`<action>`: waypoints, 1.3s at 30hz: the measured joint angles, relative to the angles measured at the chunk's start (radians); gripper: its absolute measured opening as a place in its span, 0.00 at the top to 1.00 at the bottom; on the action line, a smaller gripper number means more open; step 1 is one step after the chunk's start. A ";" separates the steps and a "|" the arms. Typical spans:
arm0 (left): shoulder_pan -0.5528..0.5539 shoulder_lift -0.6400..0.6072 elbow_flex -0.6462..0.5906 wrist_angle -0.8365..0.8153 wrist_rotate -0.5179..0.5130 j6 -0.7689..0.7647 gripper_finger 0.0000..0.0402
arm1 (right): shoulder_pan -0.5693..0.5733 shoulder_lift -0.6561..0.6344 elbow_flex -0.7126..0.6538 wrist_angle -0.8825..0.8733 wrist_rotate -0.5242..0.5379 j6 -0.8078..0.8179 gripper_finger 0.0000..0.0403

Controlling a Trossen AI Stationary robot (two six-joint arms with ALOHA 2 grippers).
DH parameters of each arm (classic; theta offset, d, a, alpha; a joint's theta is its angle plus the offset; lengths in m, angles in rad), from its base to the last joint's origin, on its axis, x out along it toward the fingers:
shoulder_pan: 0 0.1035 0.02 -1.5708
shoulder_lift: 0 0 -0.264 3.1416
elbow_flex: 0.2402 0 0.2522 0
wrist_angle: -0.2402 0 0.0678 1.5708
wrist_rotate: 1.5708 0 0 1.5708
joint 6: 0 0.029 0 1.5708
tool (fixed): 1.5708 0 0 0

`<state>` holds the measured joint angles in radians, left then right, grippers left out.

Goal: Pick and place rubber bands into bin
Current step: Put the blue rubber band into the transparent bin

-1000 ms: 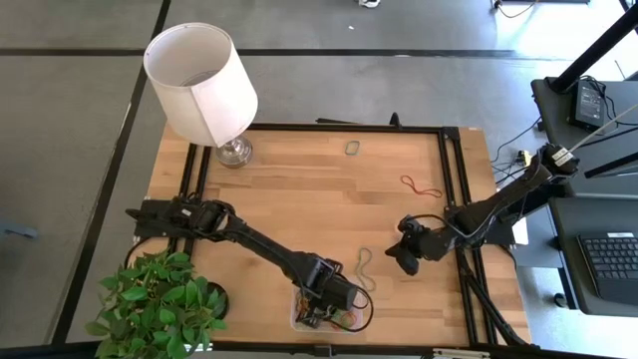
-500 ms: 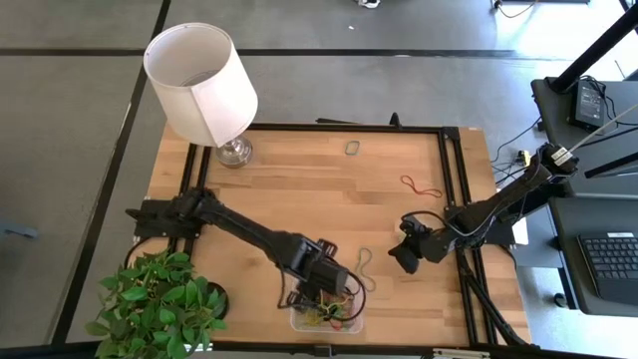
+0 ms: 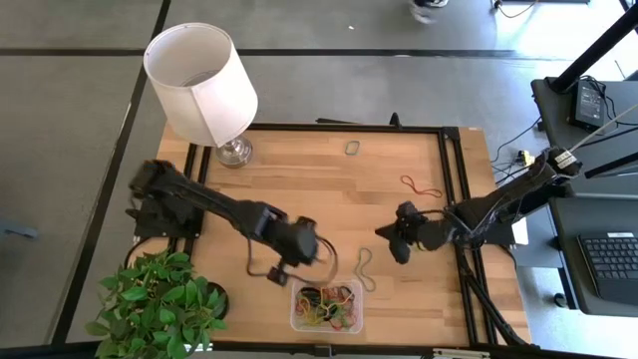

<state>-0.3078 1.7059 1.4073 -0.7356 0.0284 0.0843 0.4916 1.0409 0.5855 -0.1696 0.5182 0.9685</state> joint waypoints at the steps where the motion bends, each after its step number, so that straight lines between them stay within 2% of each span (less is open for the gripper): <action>1: 0.014 -0.051 -0.086 0.056 0.000 -0.018 0.99 | -0.025 0.000 0.022 0.002 0.000 -0.054 1.00; 5: 0.077 -0.247 -0.381 0.282 -0.003 -0.099 0.99 | -0.180 0.005 0.116 -0.028 -0.020 -0.250 1.00; 8: 0.127 -0.376 -0.556 0.419 -0.006 -0.151 1.00 | -0.345 0.041 0.205 -0.074 -0.114 -0.402 1.00; 11: 0.175 -0.486 -0.682 0.510 -0.013 -0.212 0.99 | -0.513 0.125 0.319 -0.109 -0.230 -0.550 0.99; 14: 0.217 -0.564 -0.760 0.550 -0.036 -0.267 1.00 | -0.659 0.246 0.448 -0.166 -0.300 -0.630 0.97; 20: 0.267 -0.643 -0.812 0.554 -0.064 -0.284 0.99 | -0.874 0.534 0.734 -0.447 -0.383 -0.708 0.94; 26: 0.301 -0.653 -0.814 0.546 -0.085 -0.294 0.99 | -0.991 0.802 0.923 -0.626 -0.443 -0.845 0.84; 29: 0.310 -0.653 -0.814 0.549 -0.097 -0.320 1.00 | -1.031 0.897 0.968 -0.680 -0.446 -0.903 0.77; 33: 0.310 -0.652 -0.814 0.549 -0.099 -0.349 0.99 | -1.076 0.985 0.994 -0.722 -0.507 -0.962 0.69; 39: 0.310 -0.652 -0.814 0.550 -0.143 -0.375 1.00 | -1.122 1.057 0.995 -0.716 -0.552 -1.047 0.66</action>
<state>0.0025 1.0538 0.5938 -0.1856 -0.1143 -0.2909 -0.6301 2.0975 1.5806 -0.8854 -0.0335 -0.0786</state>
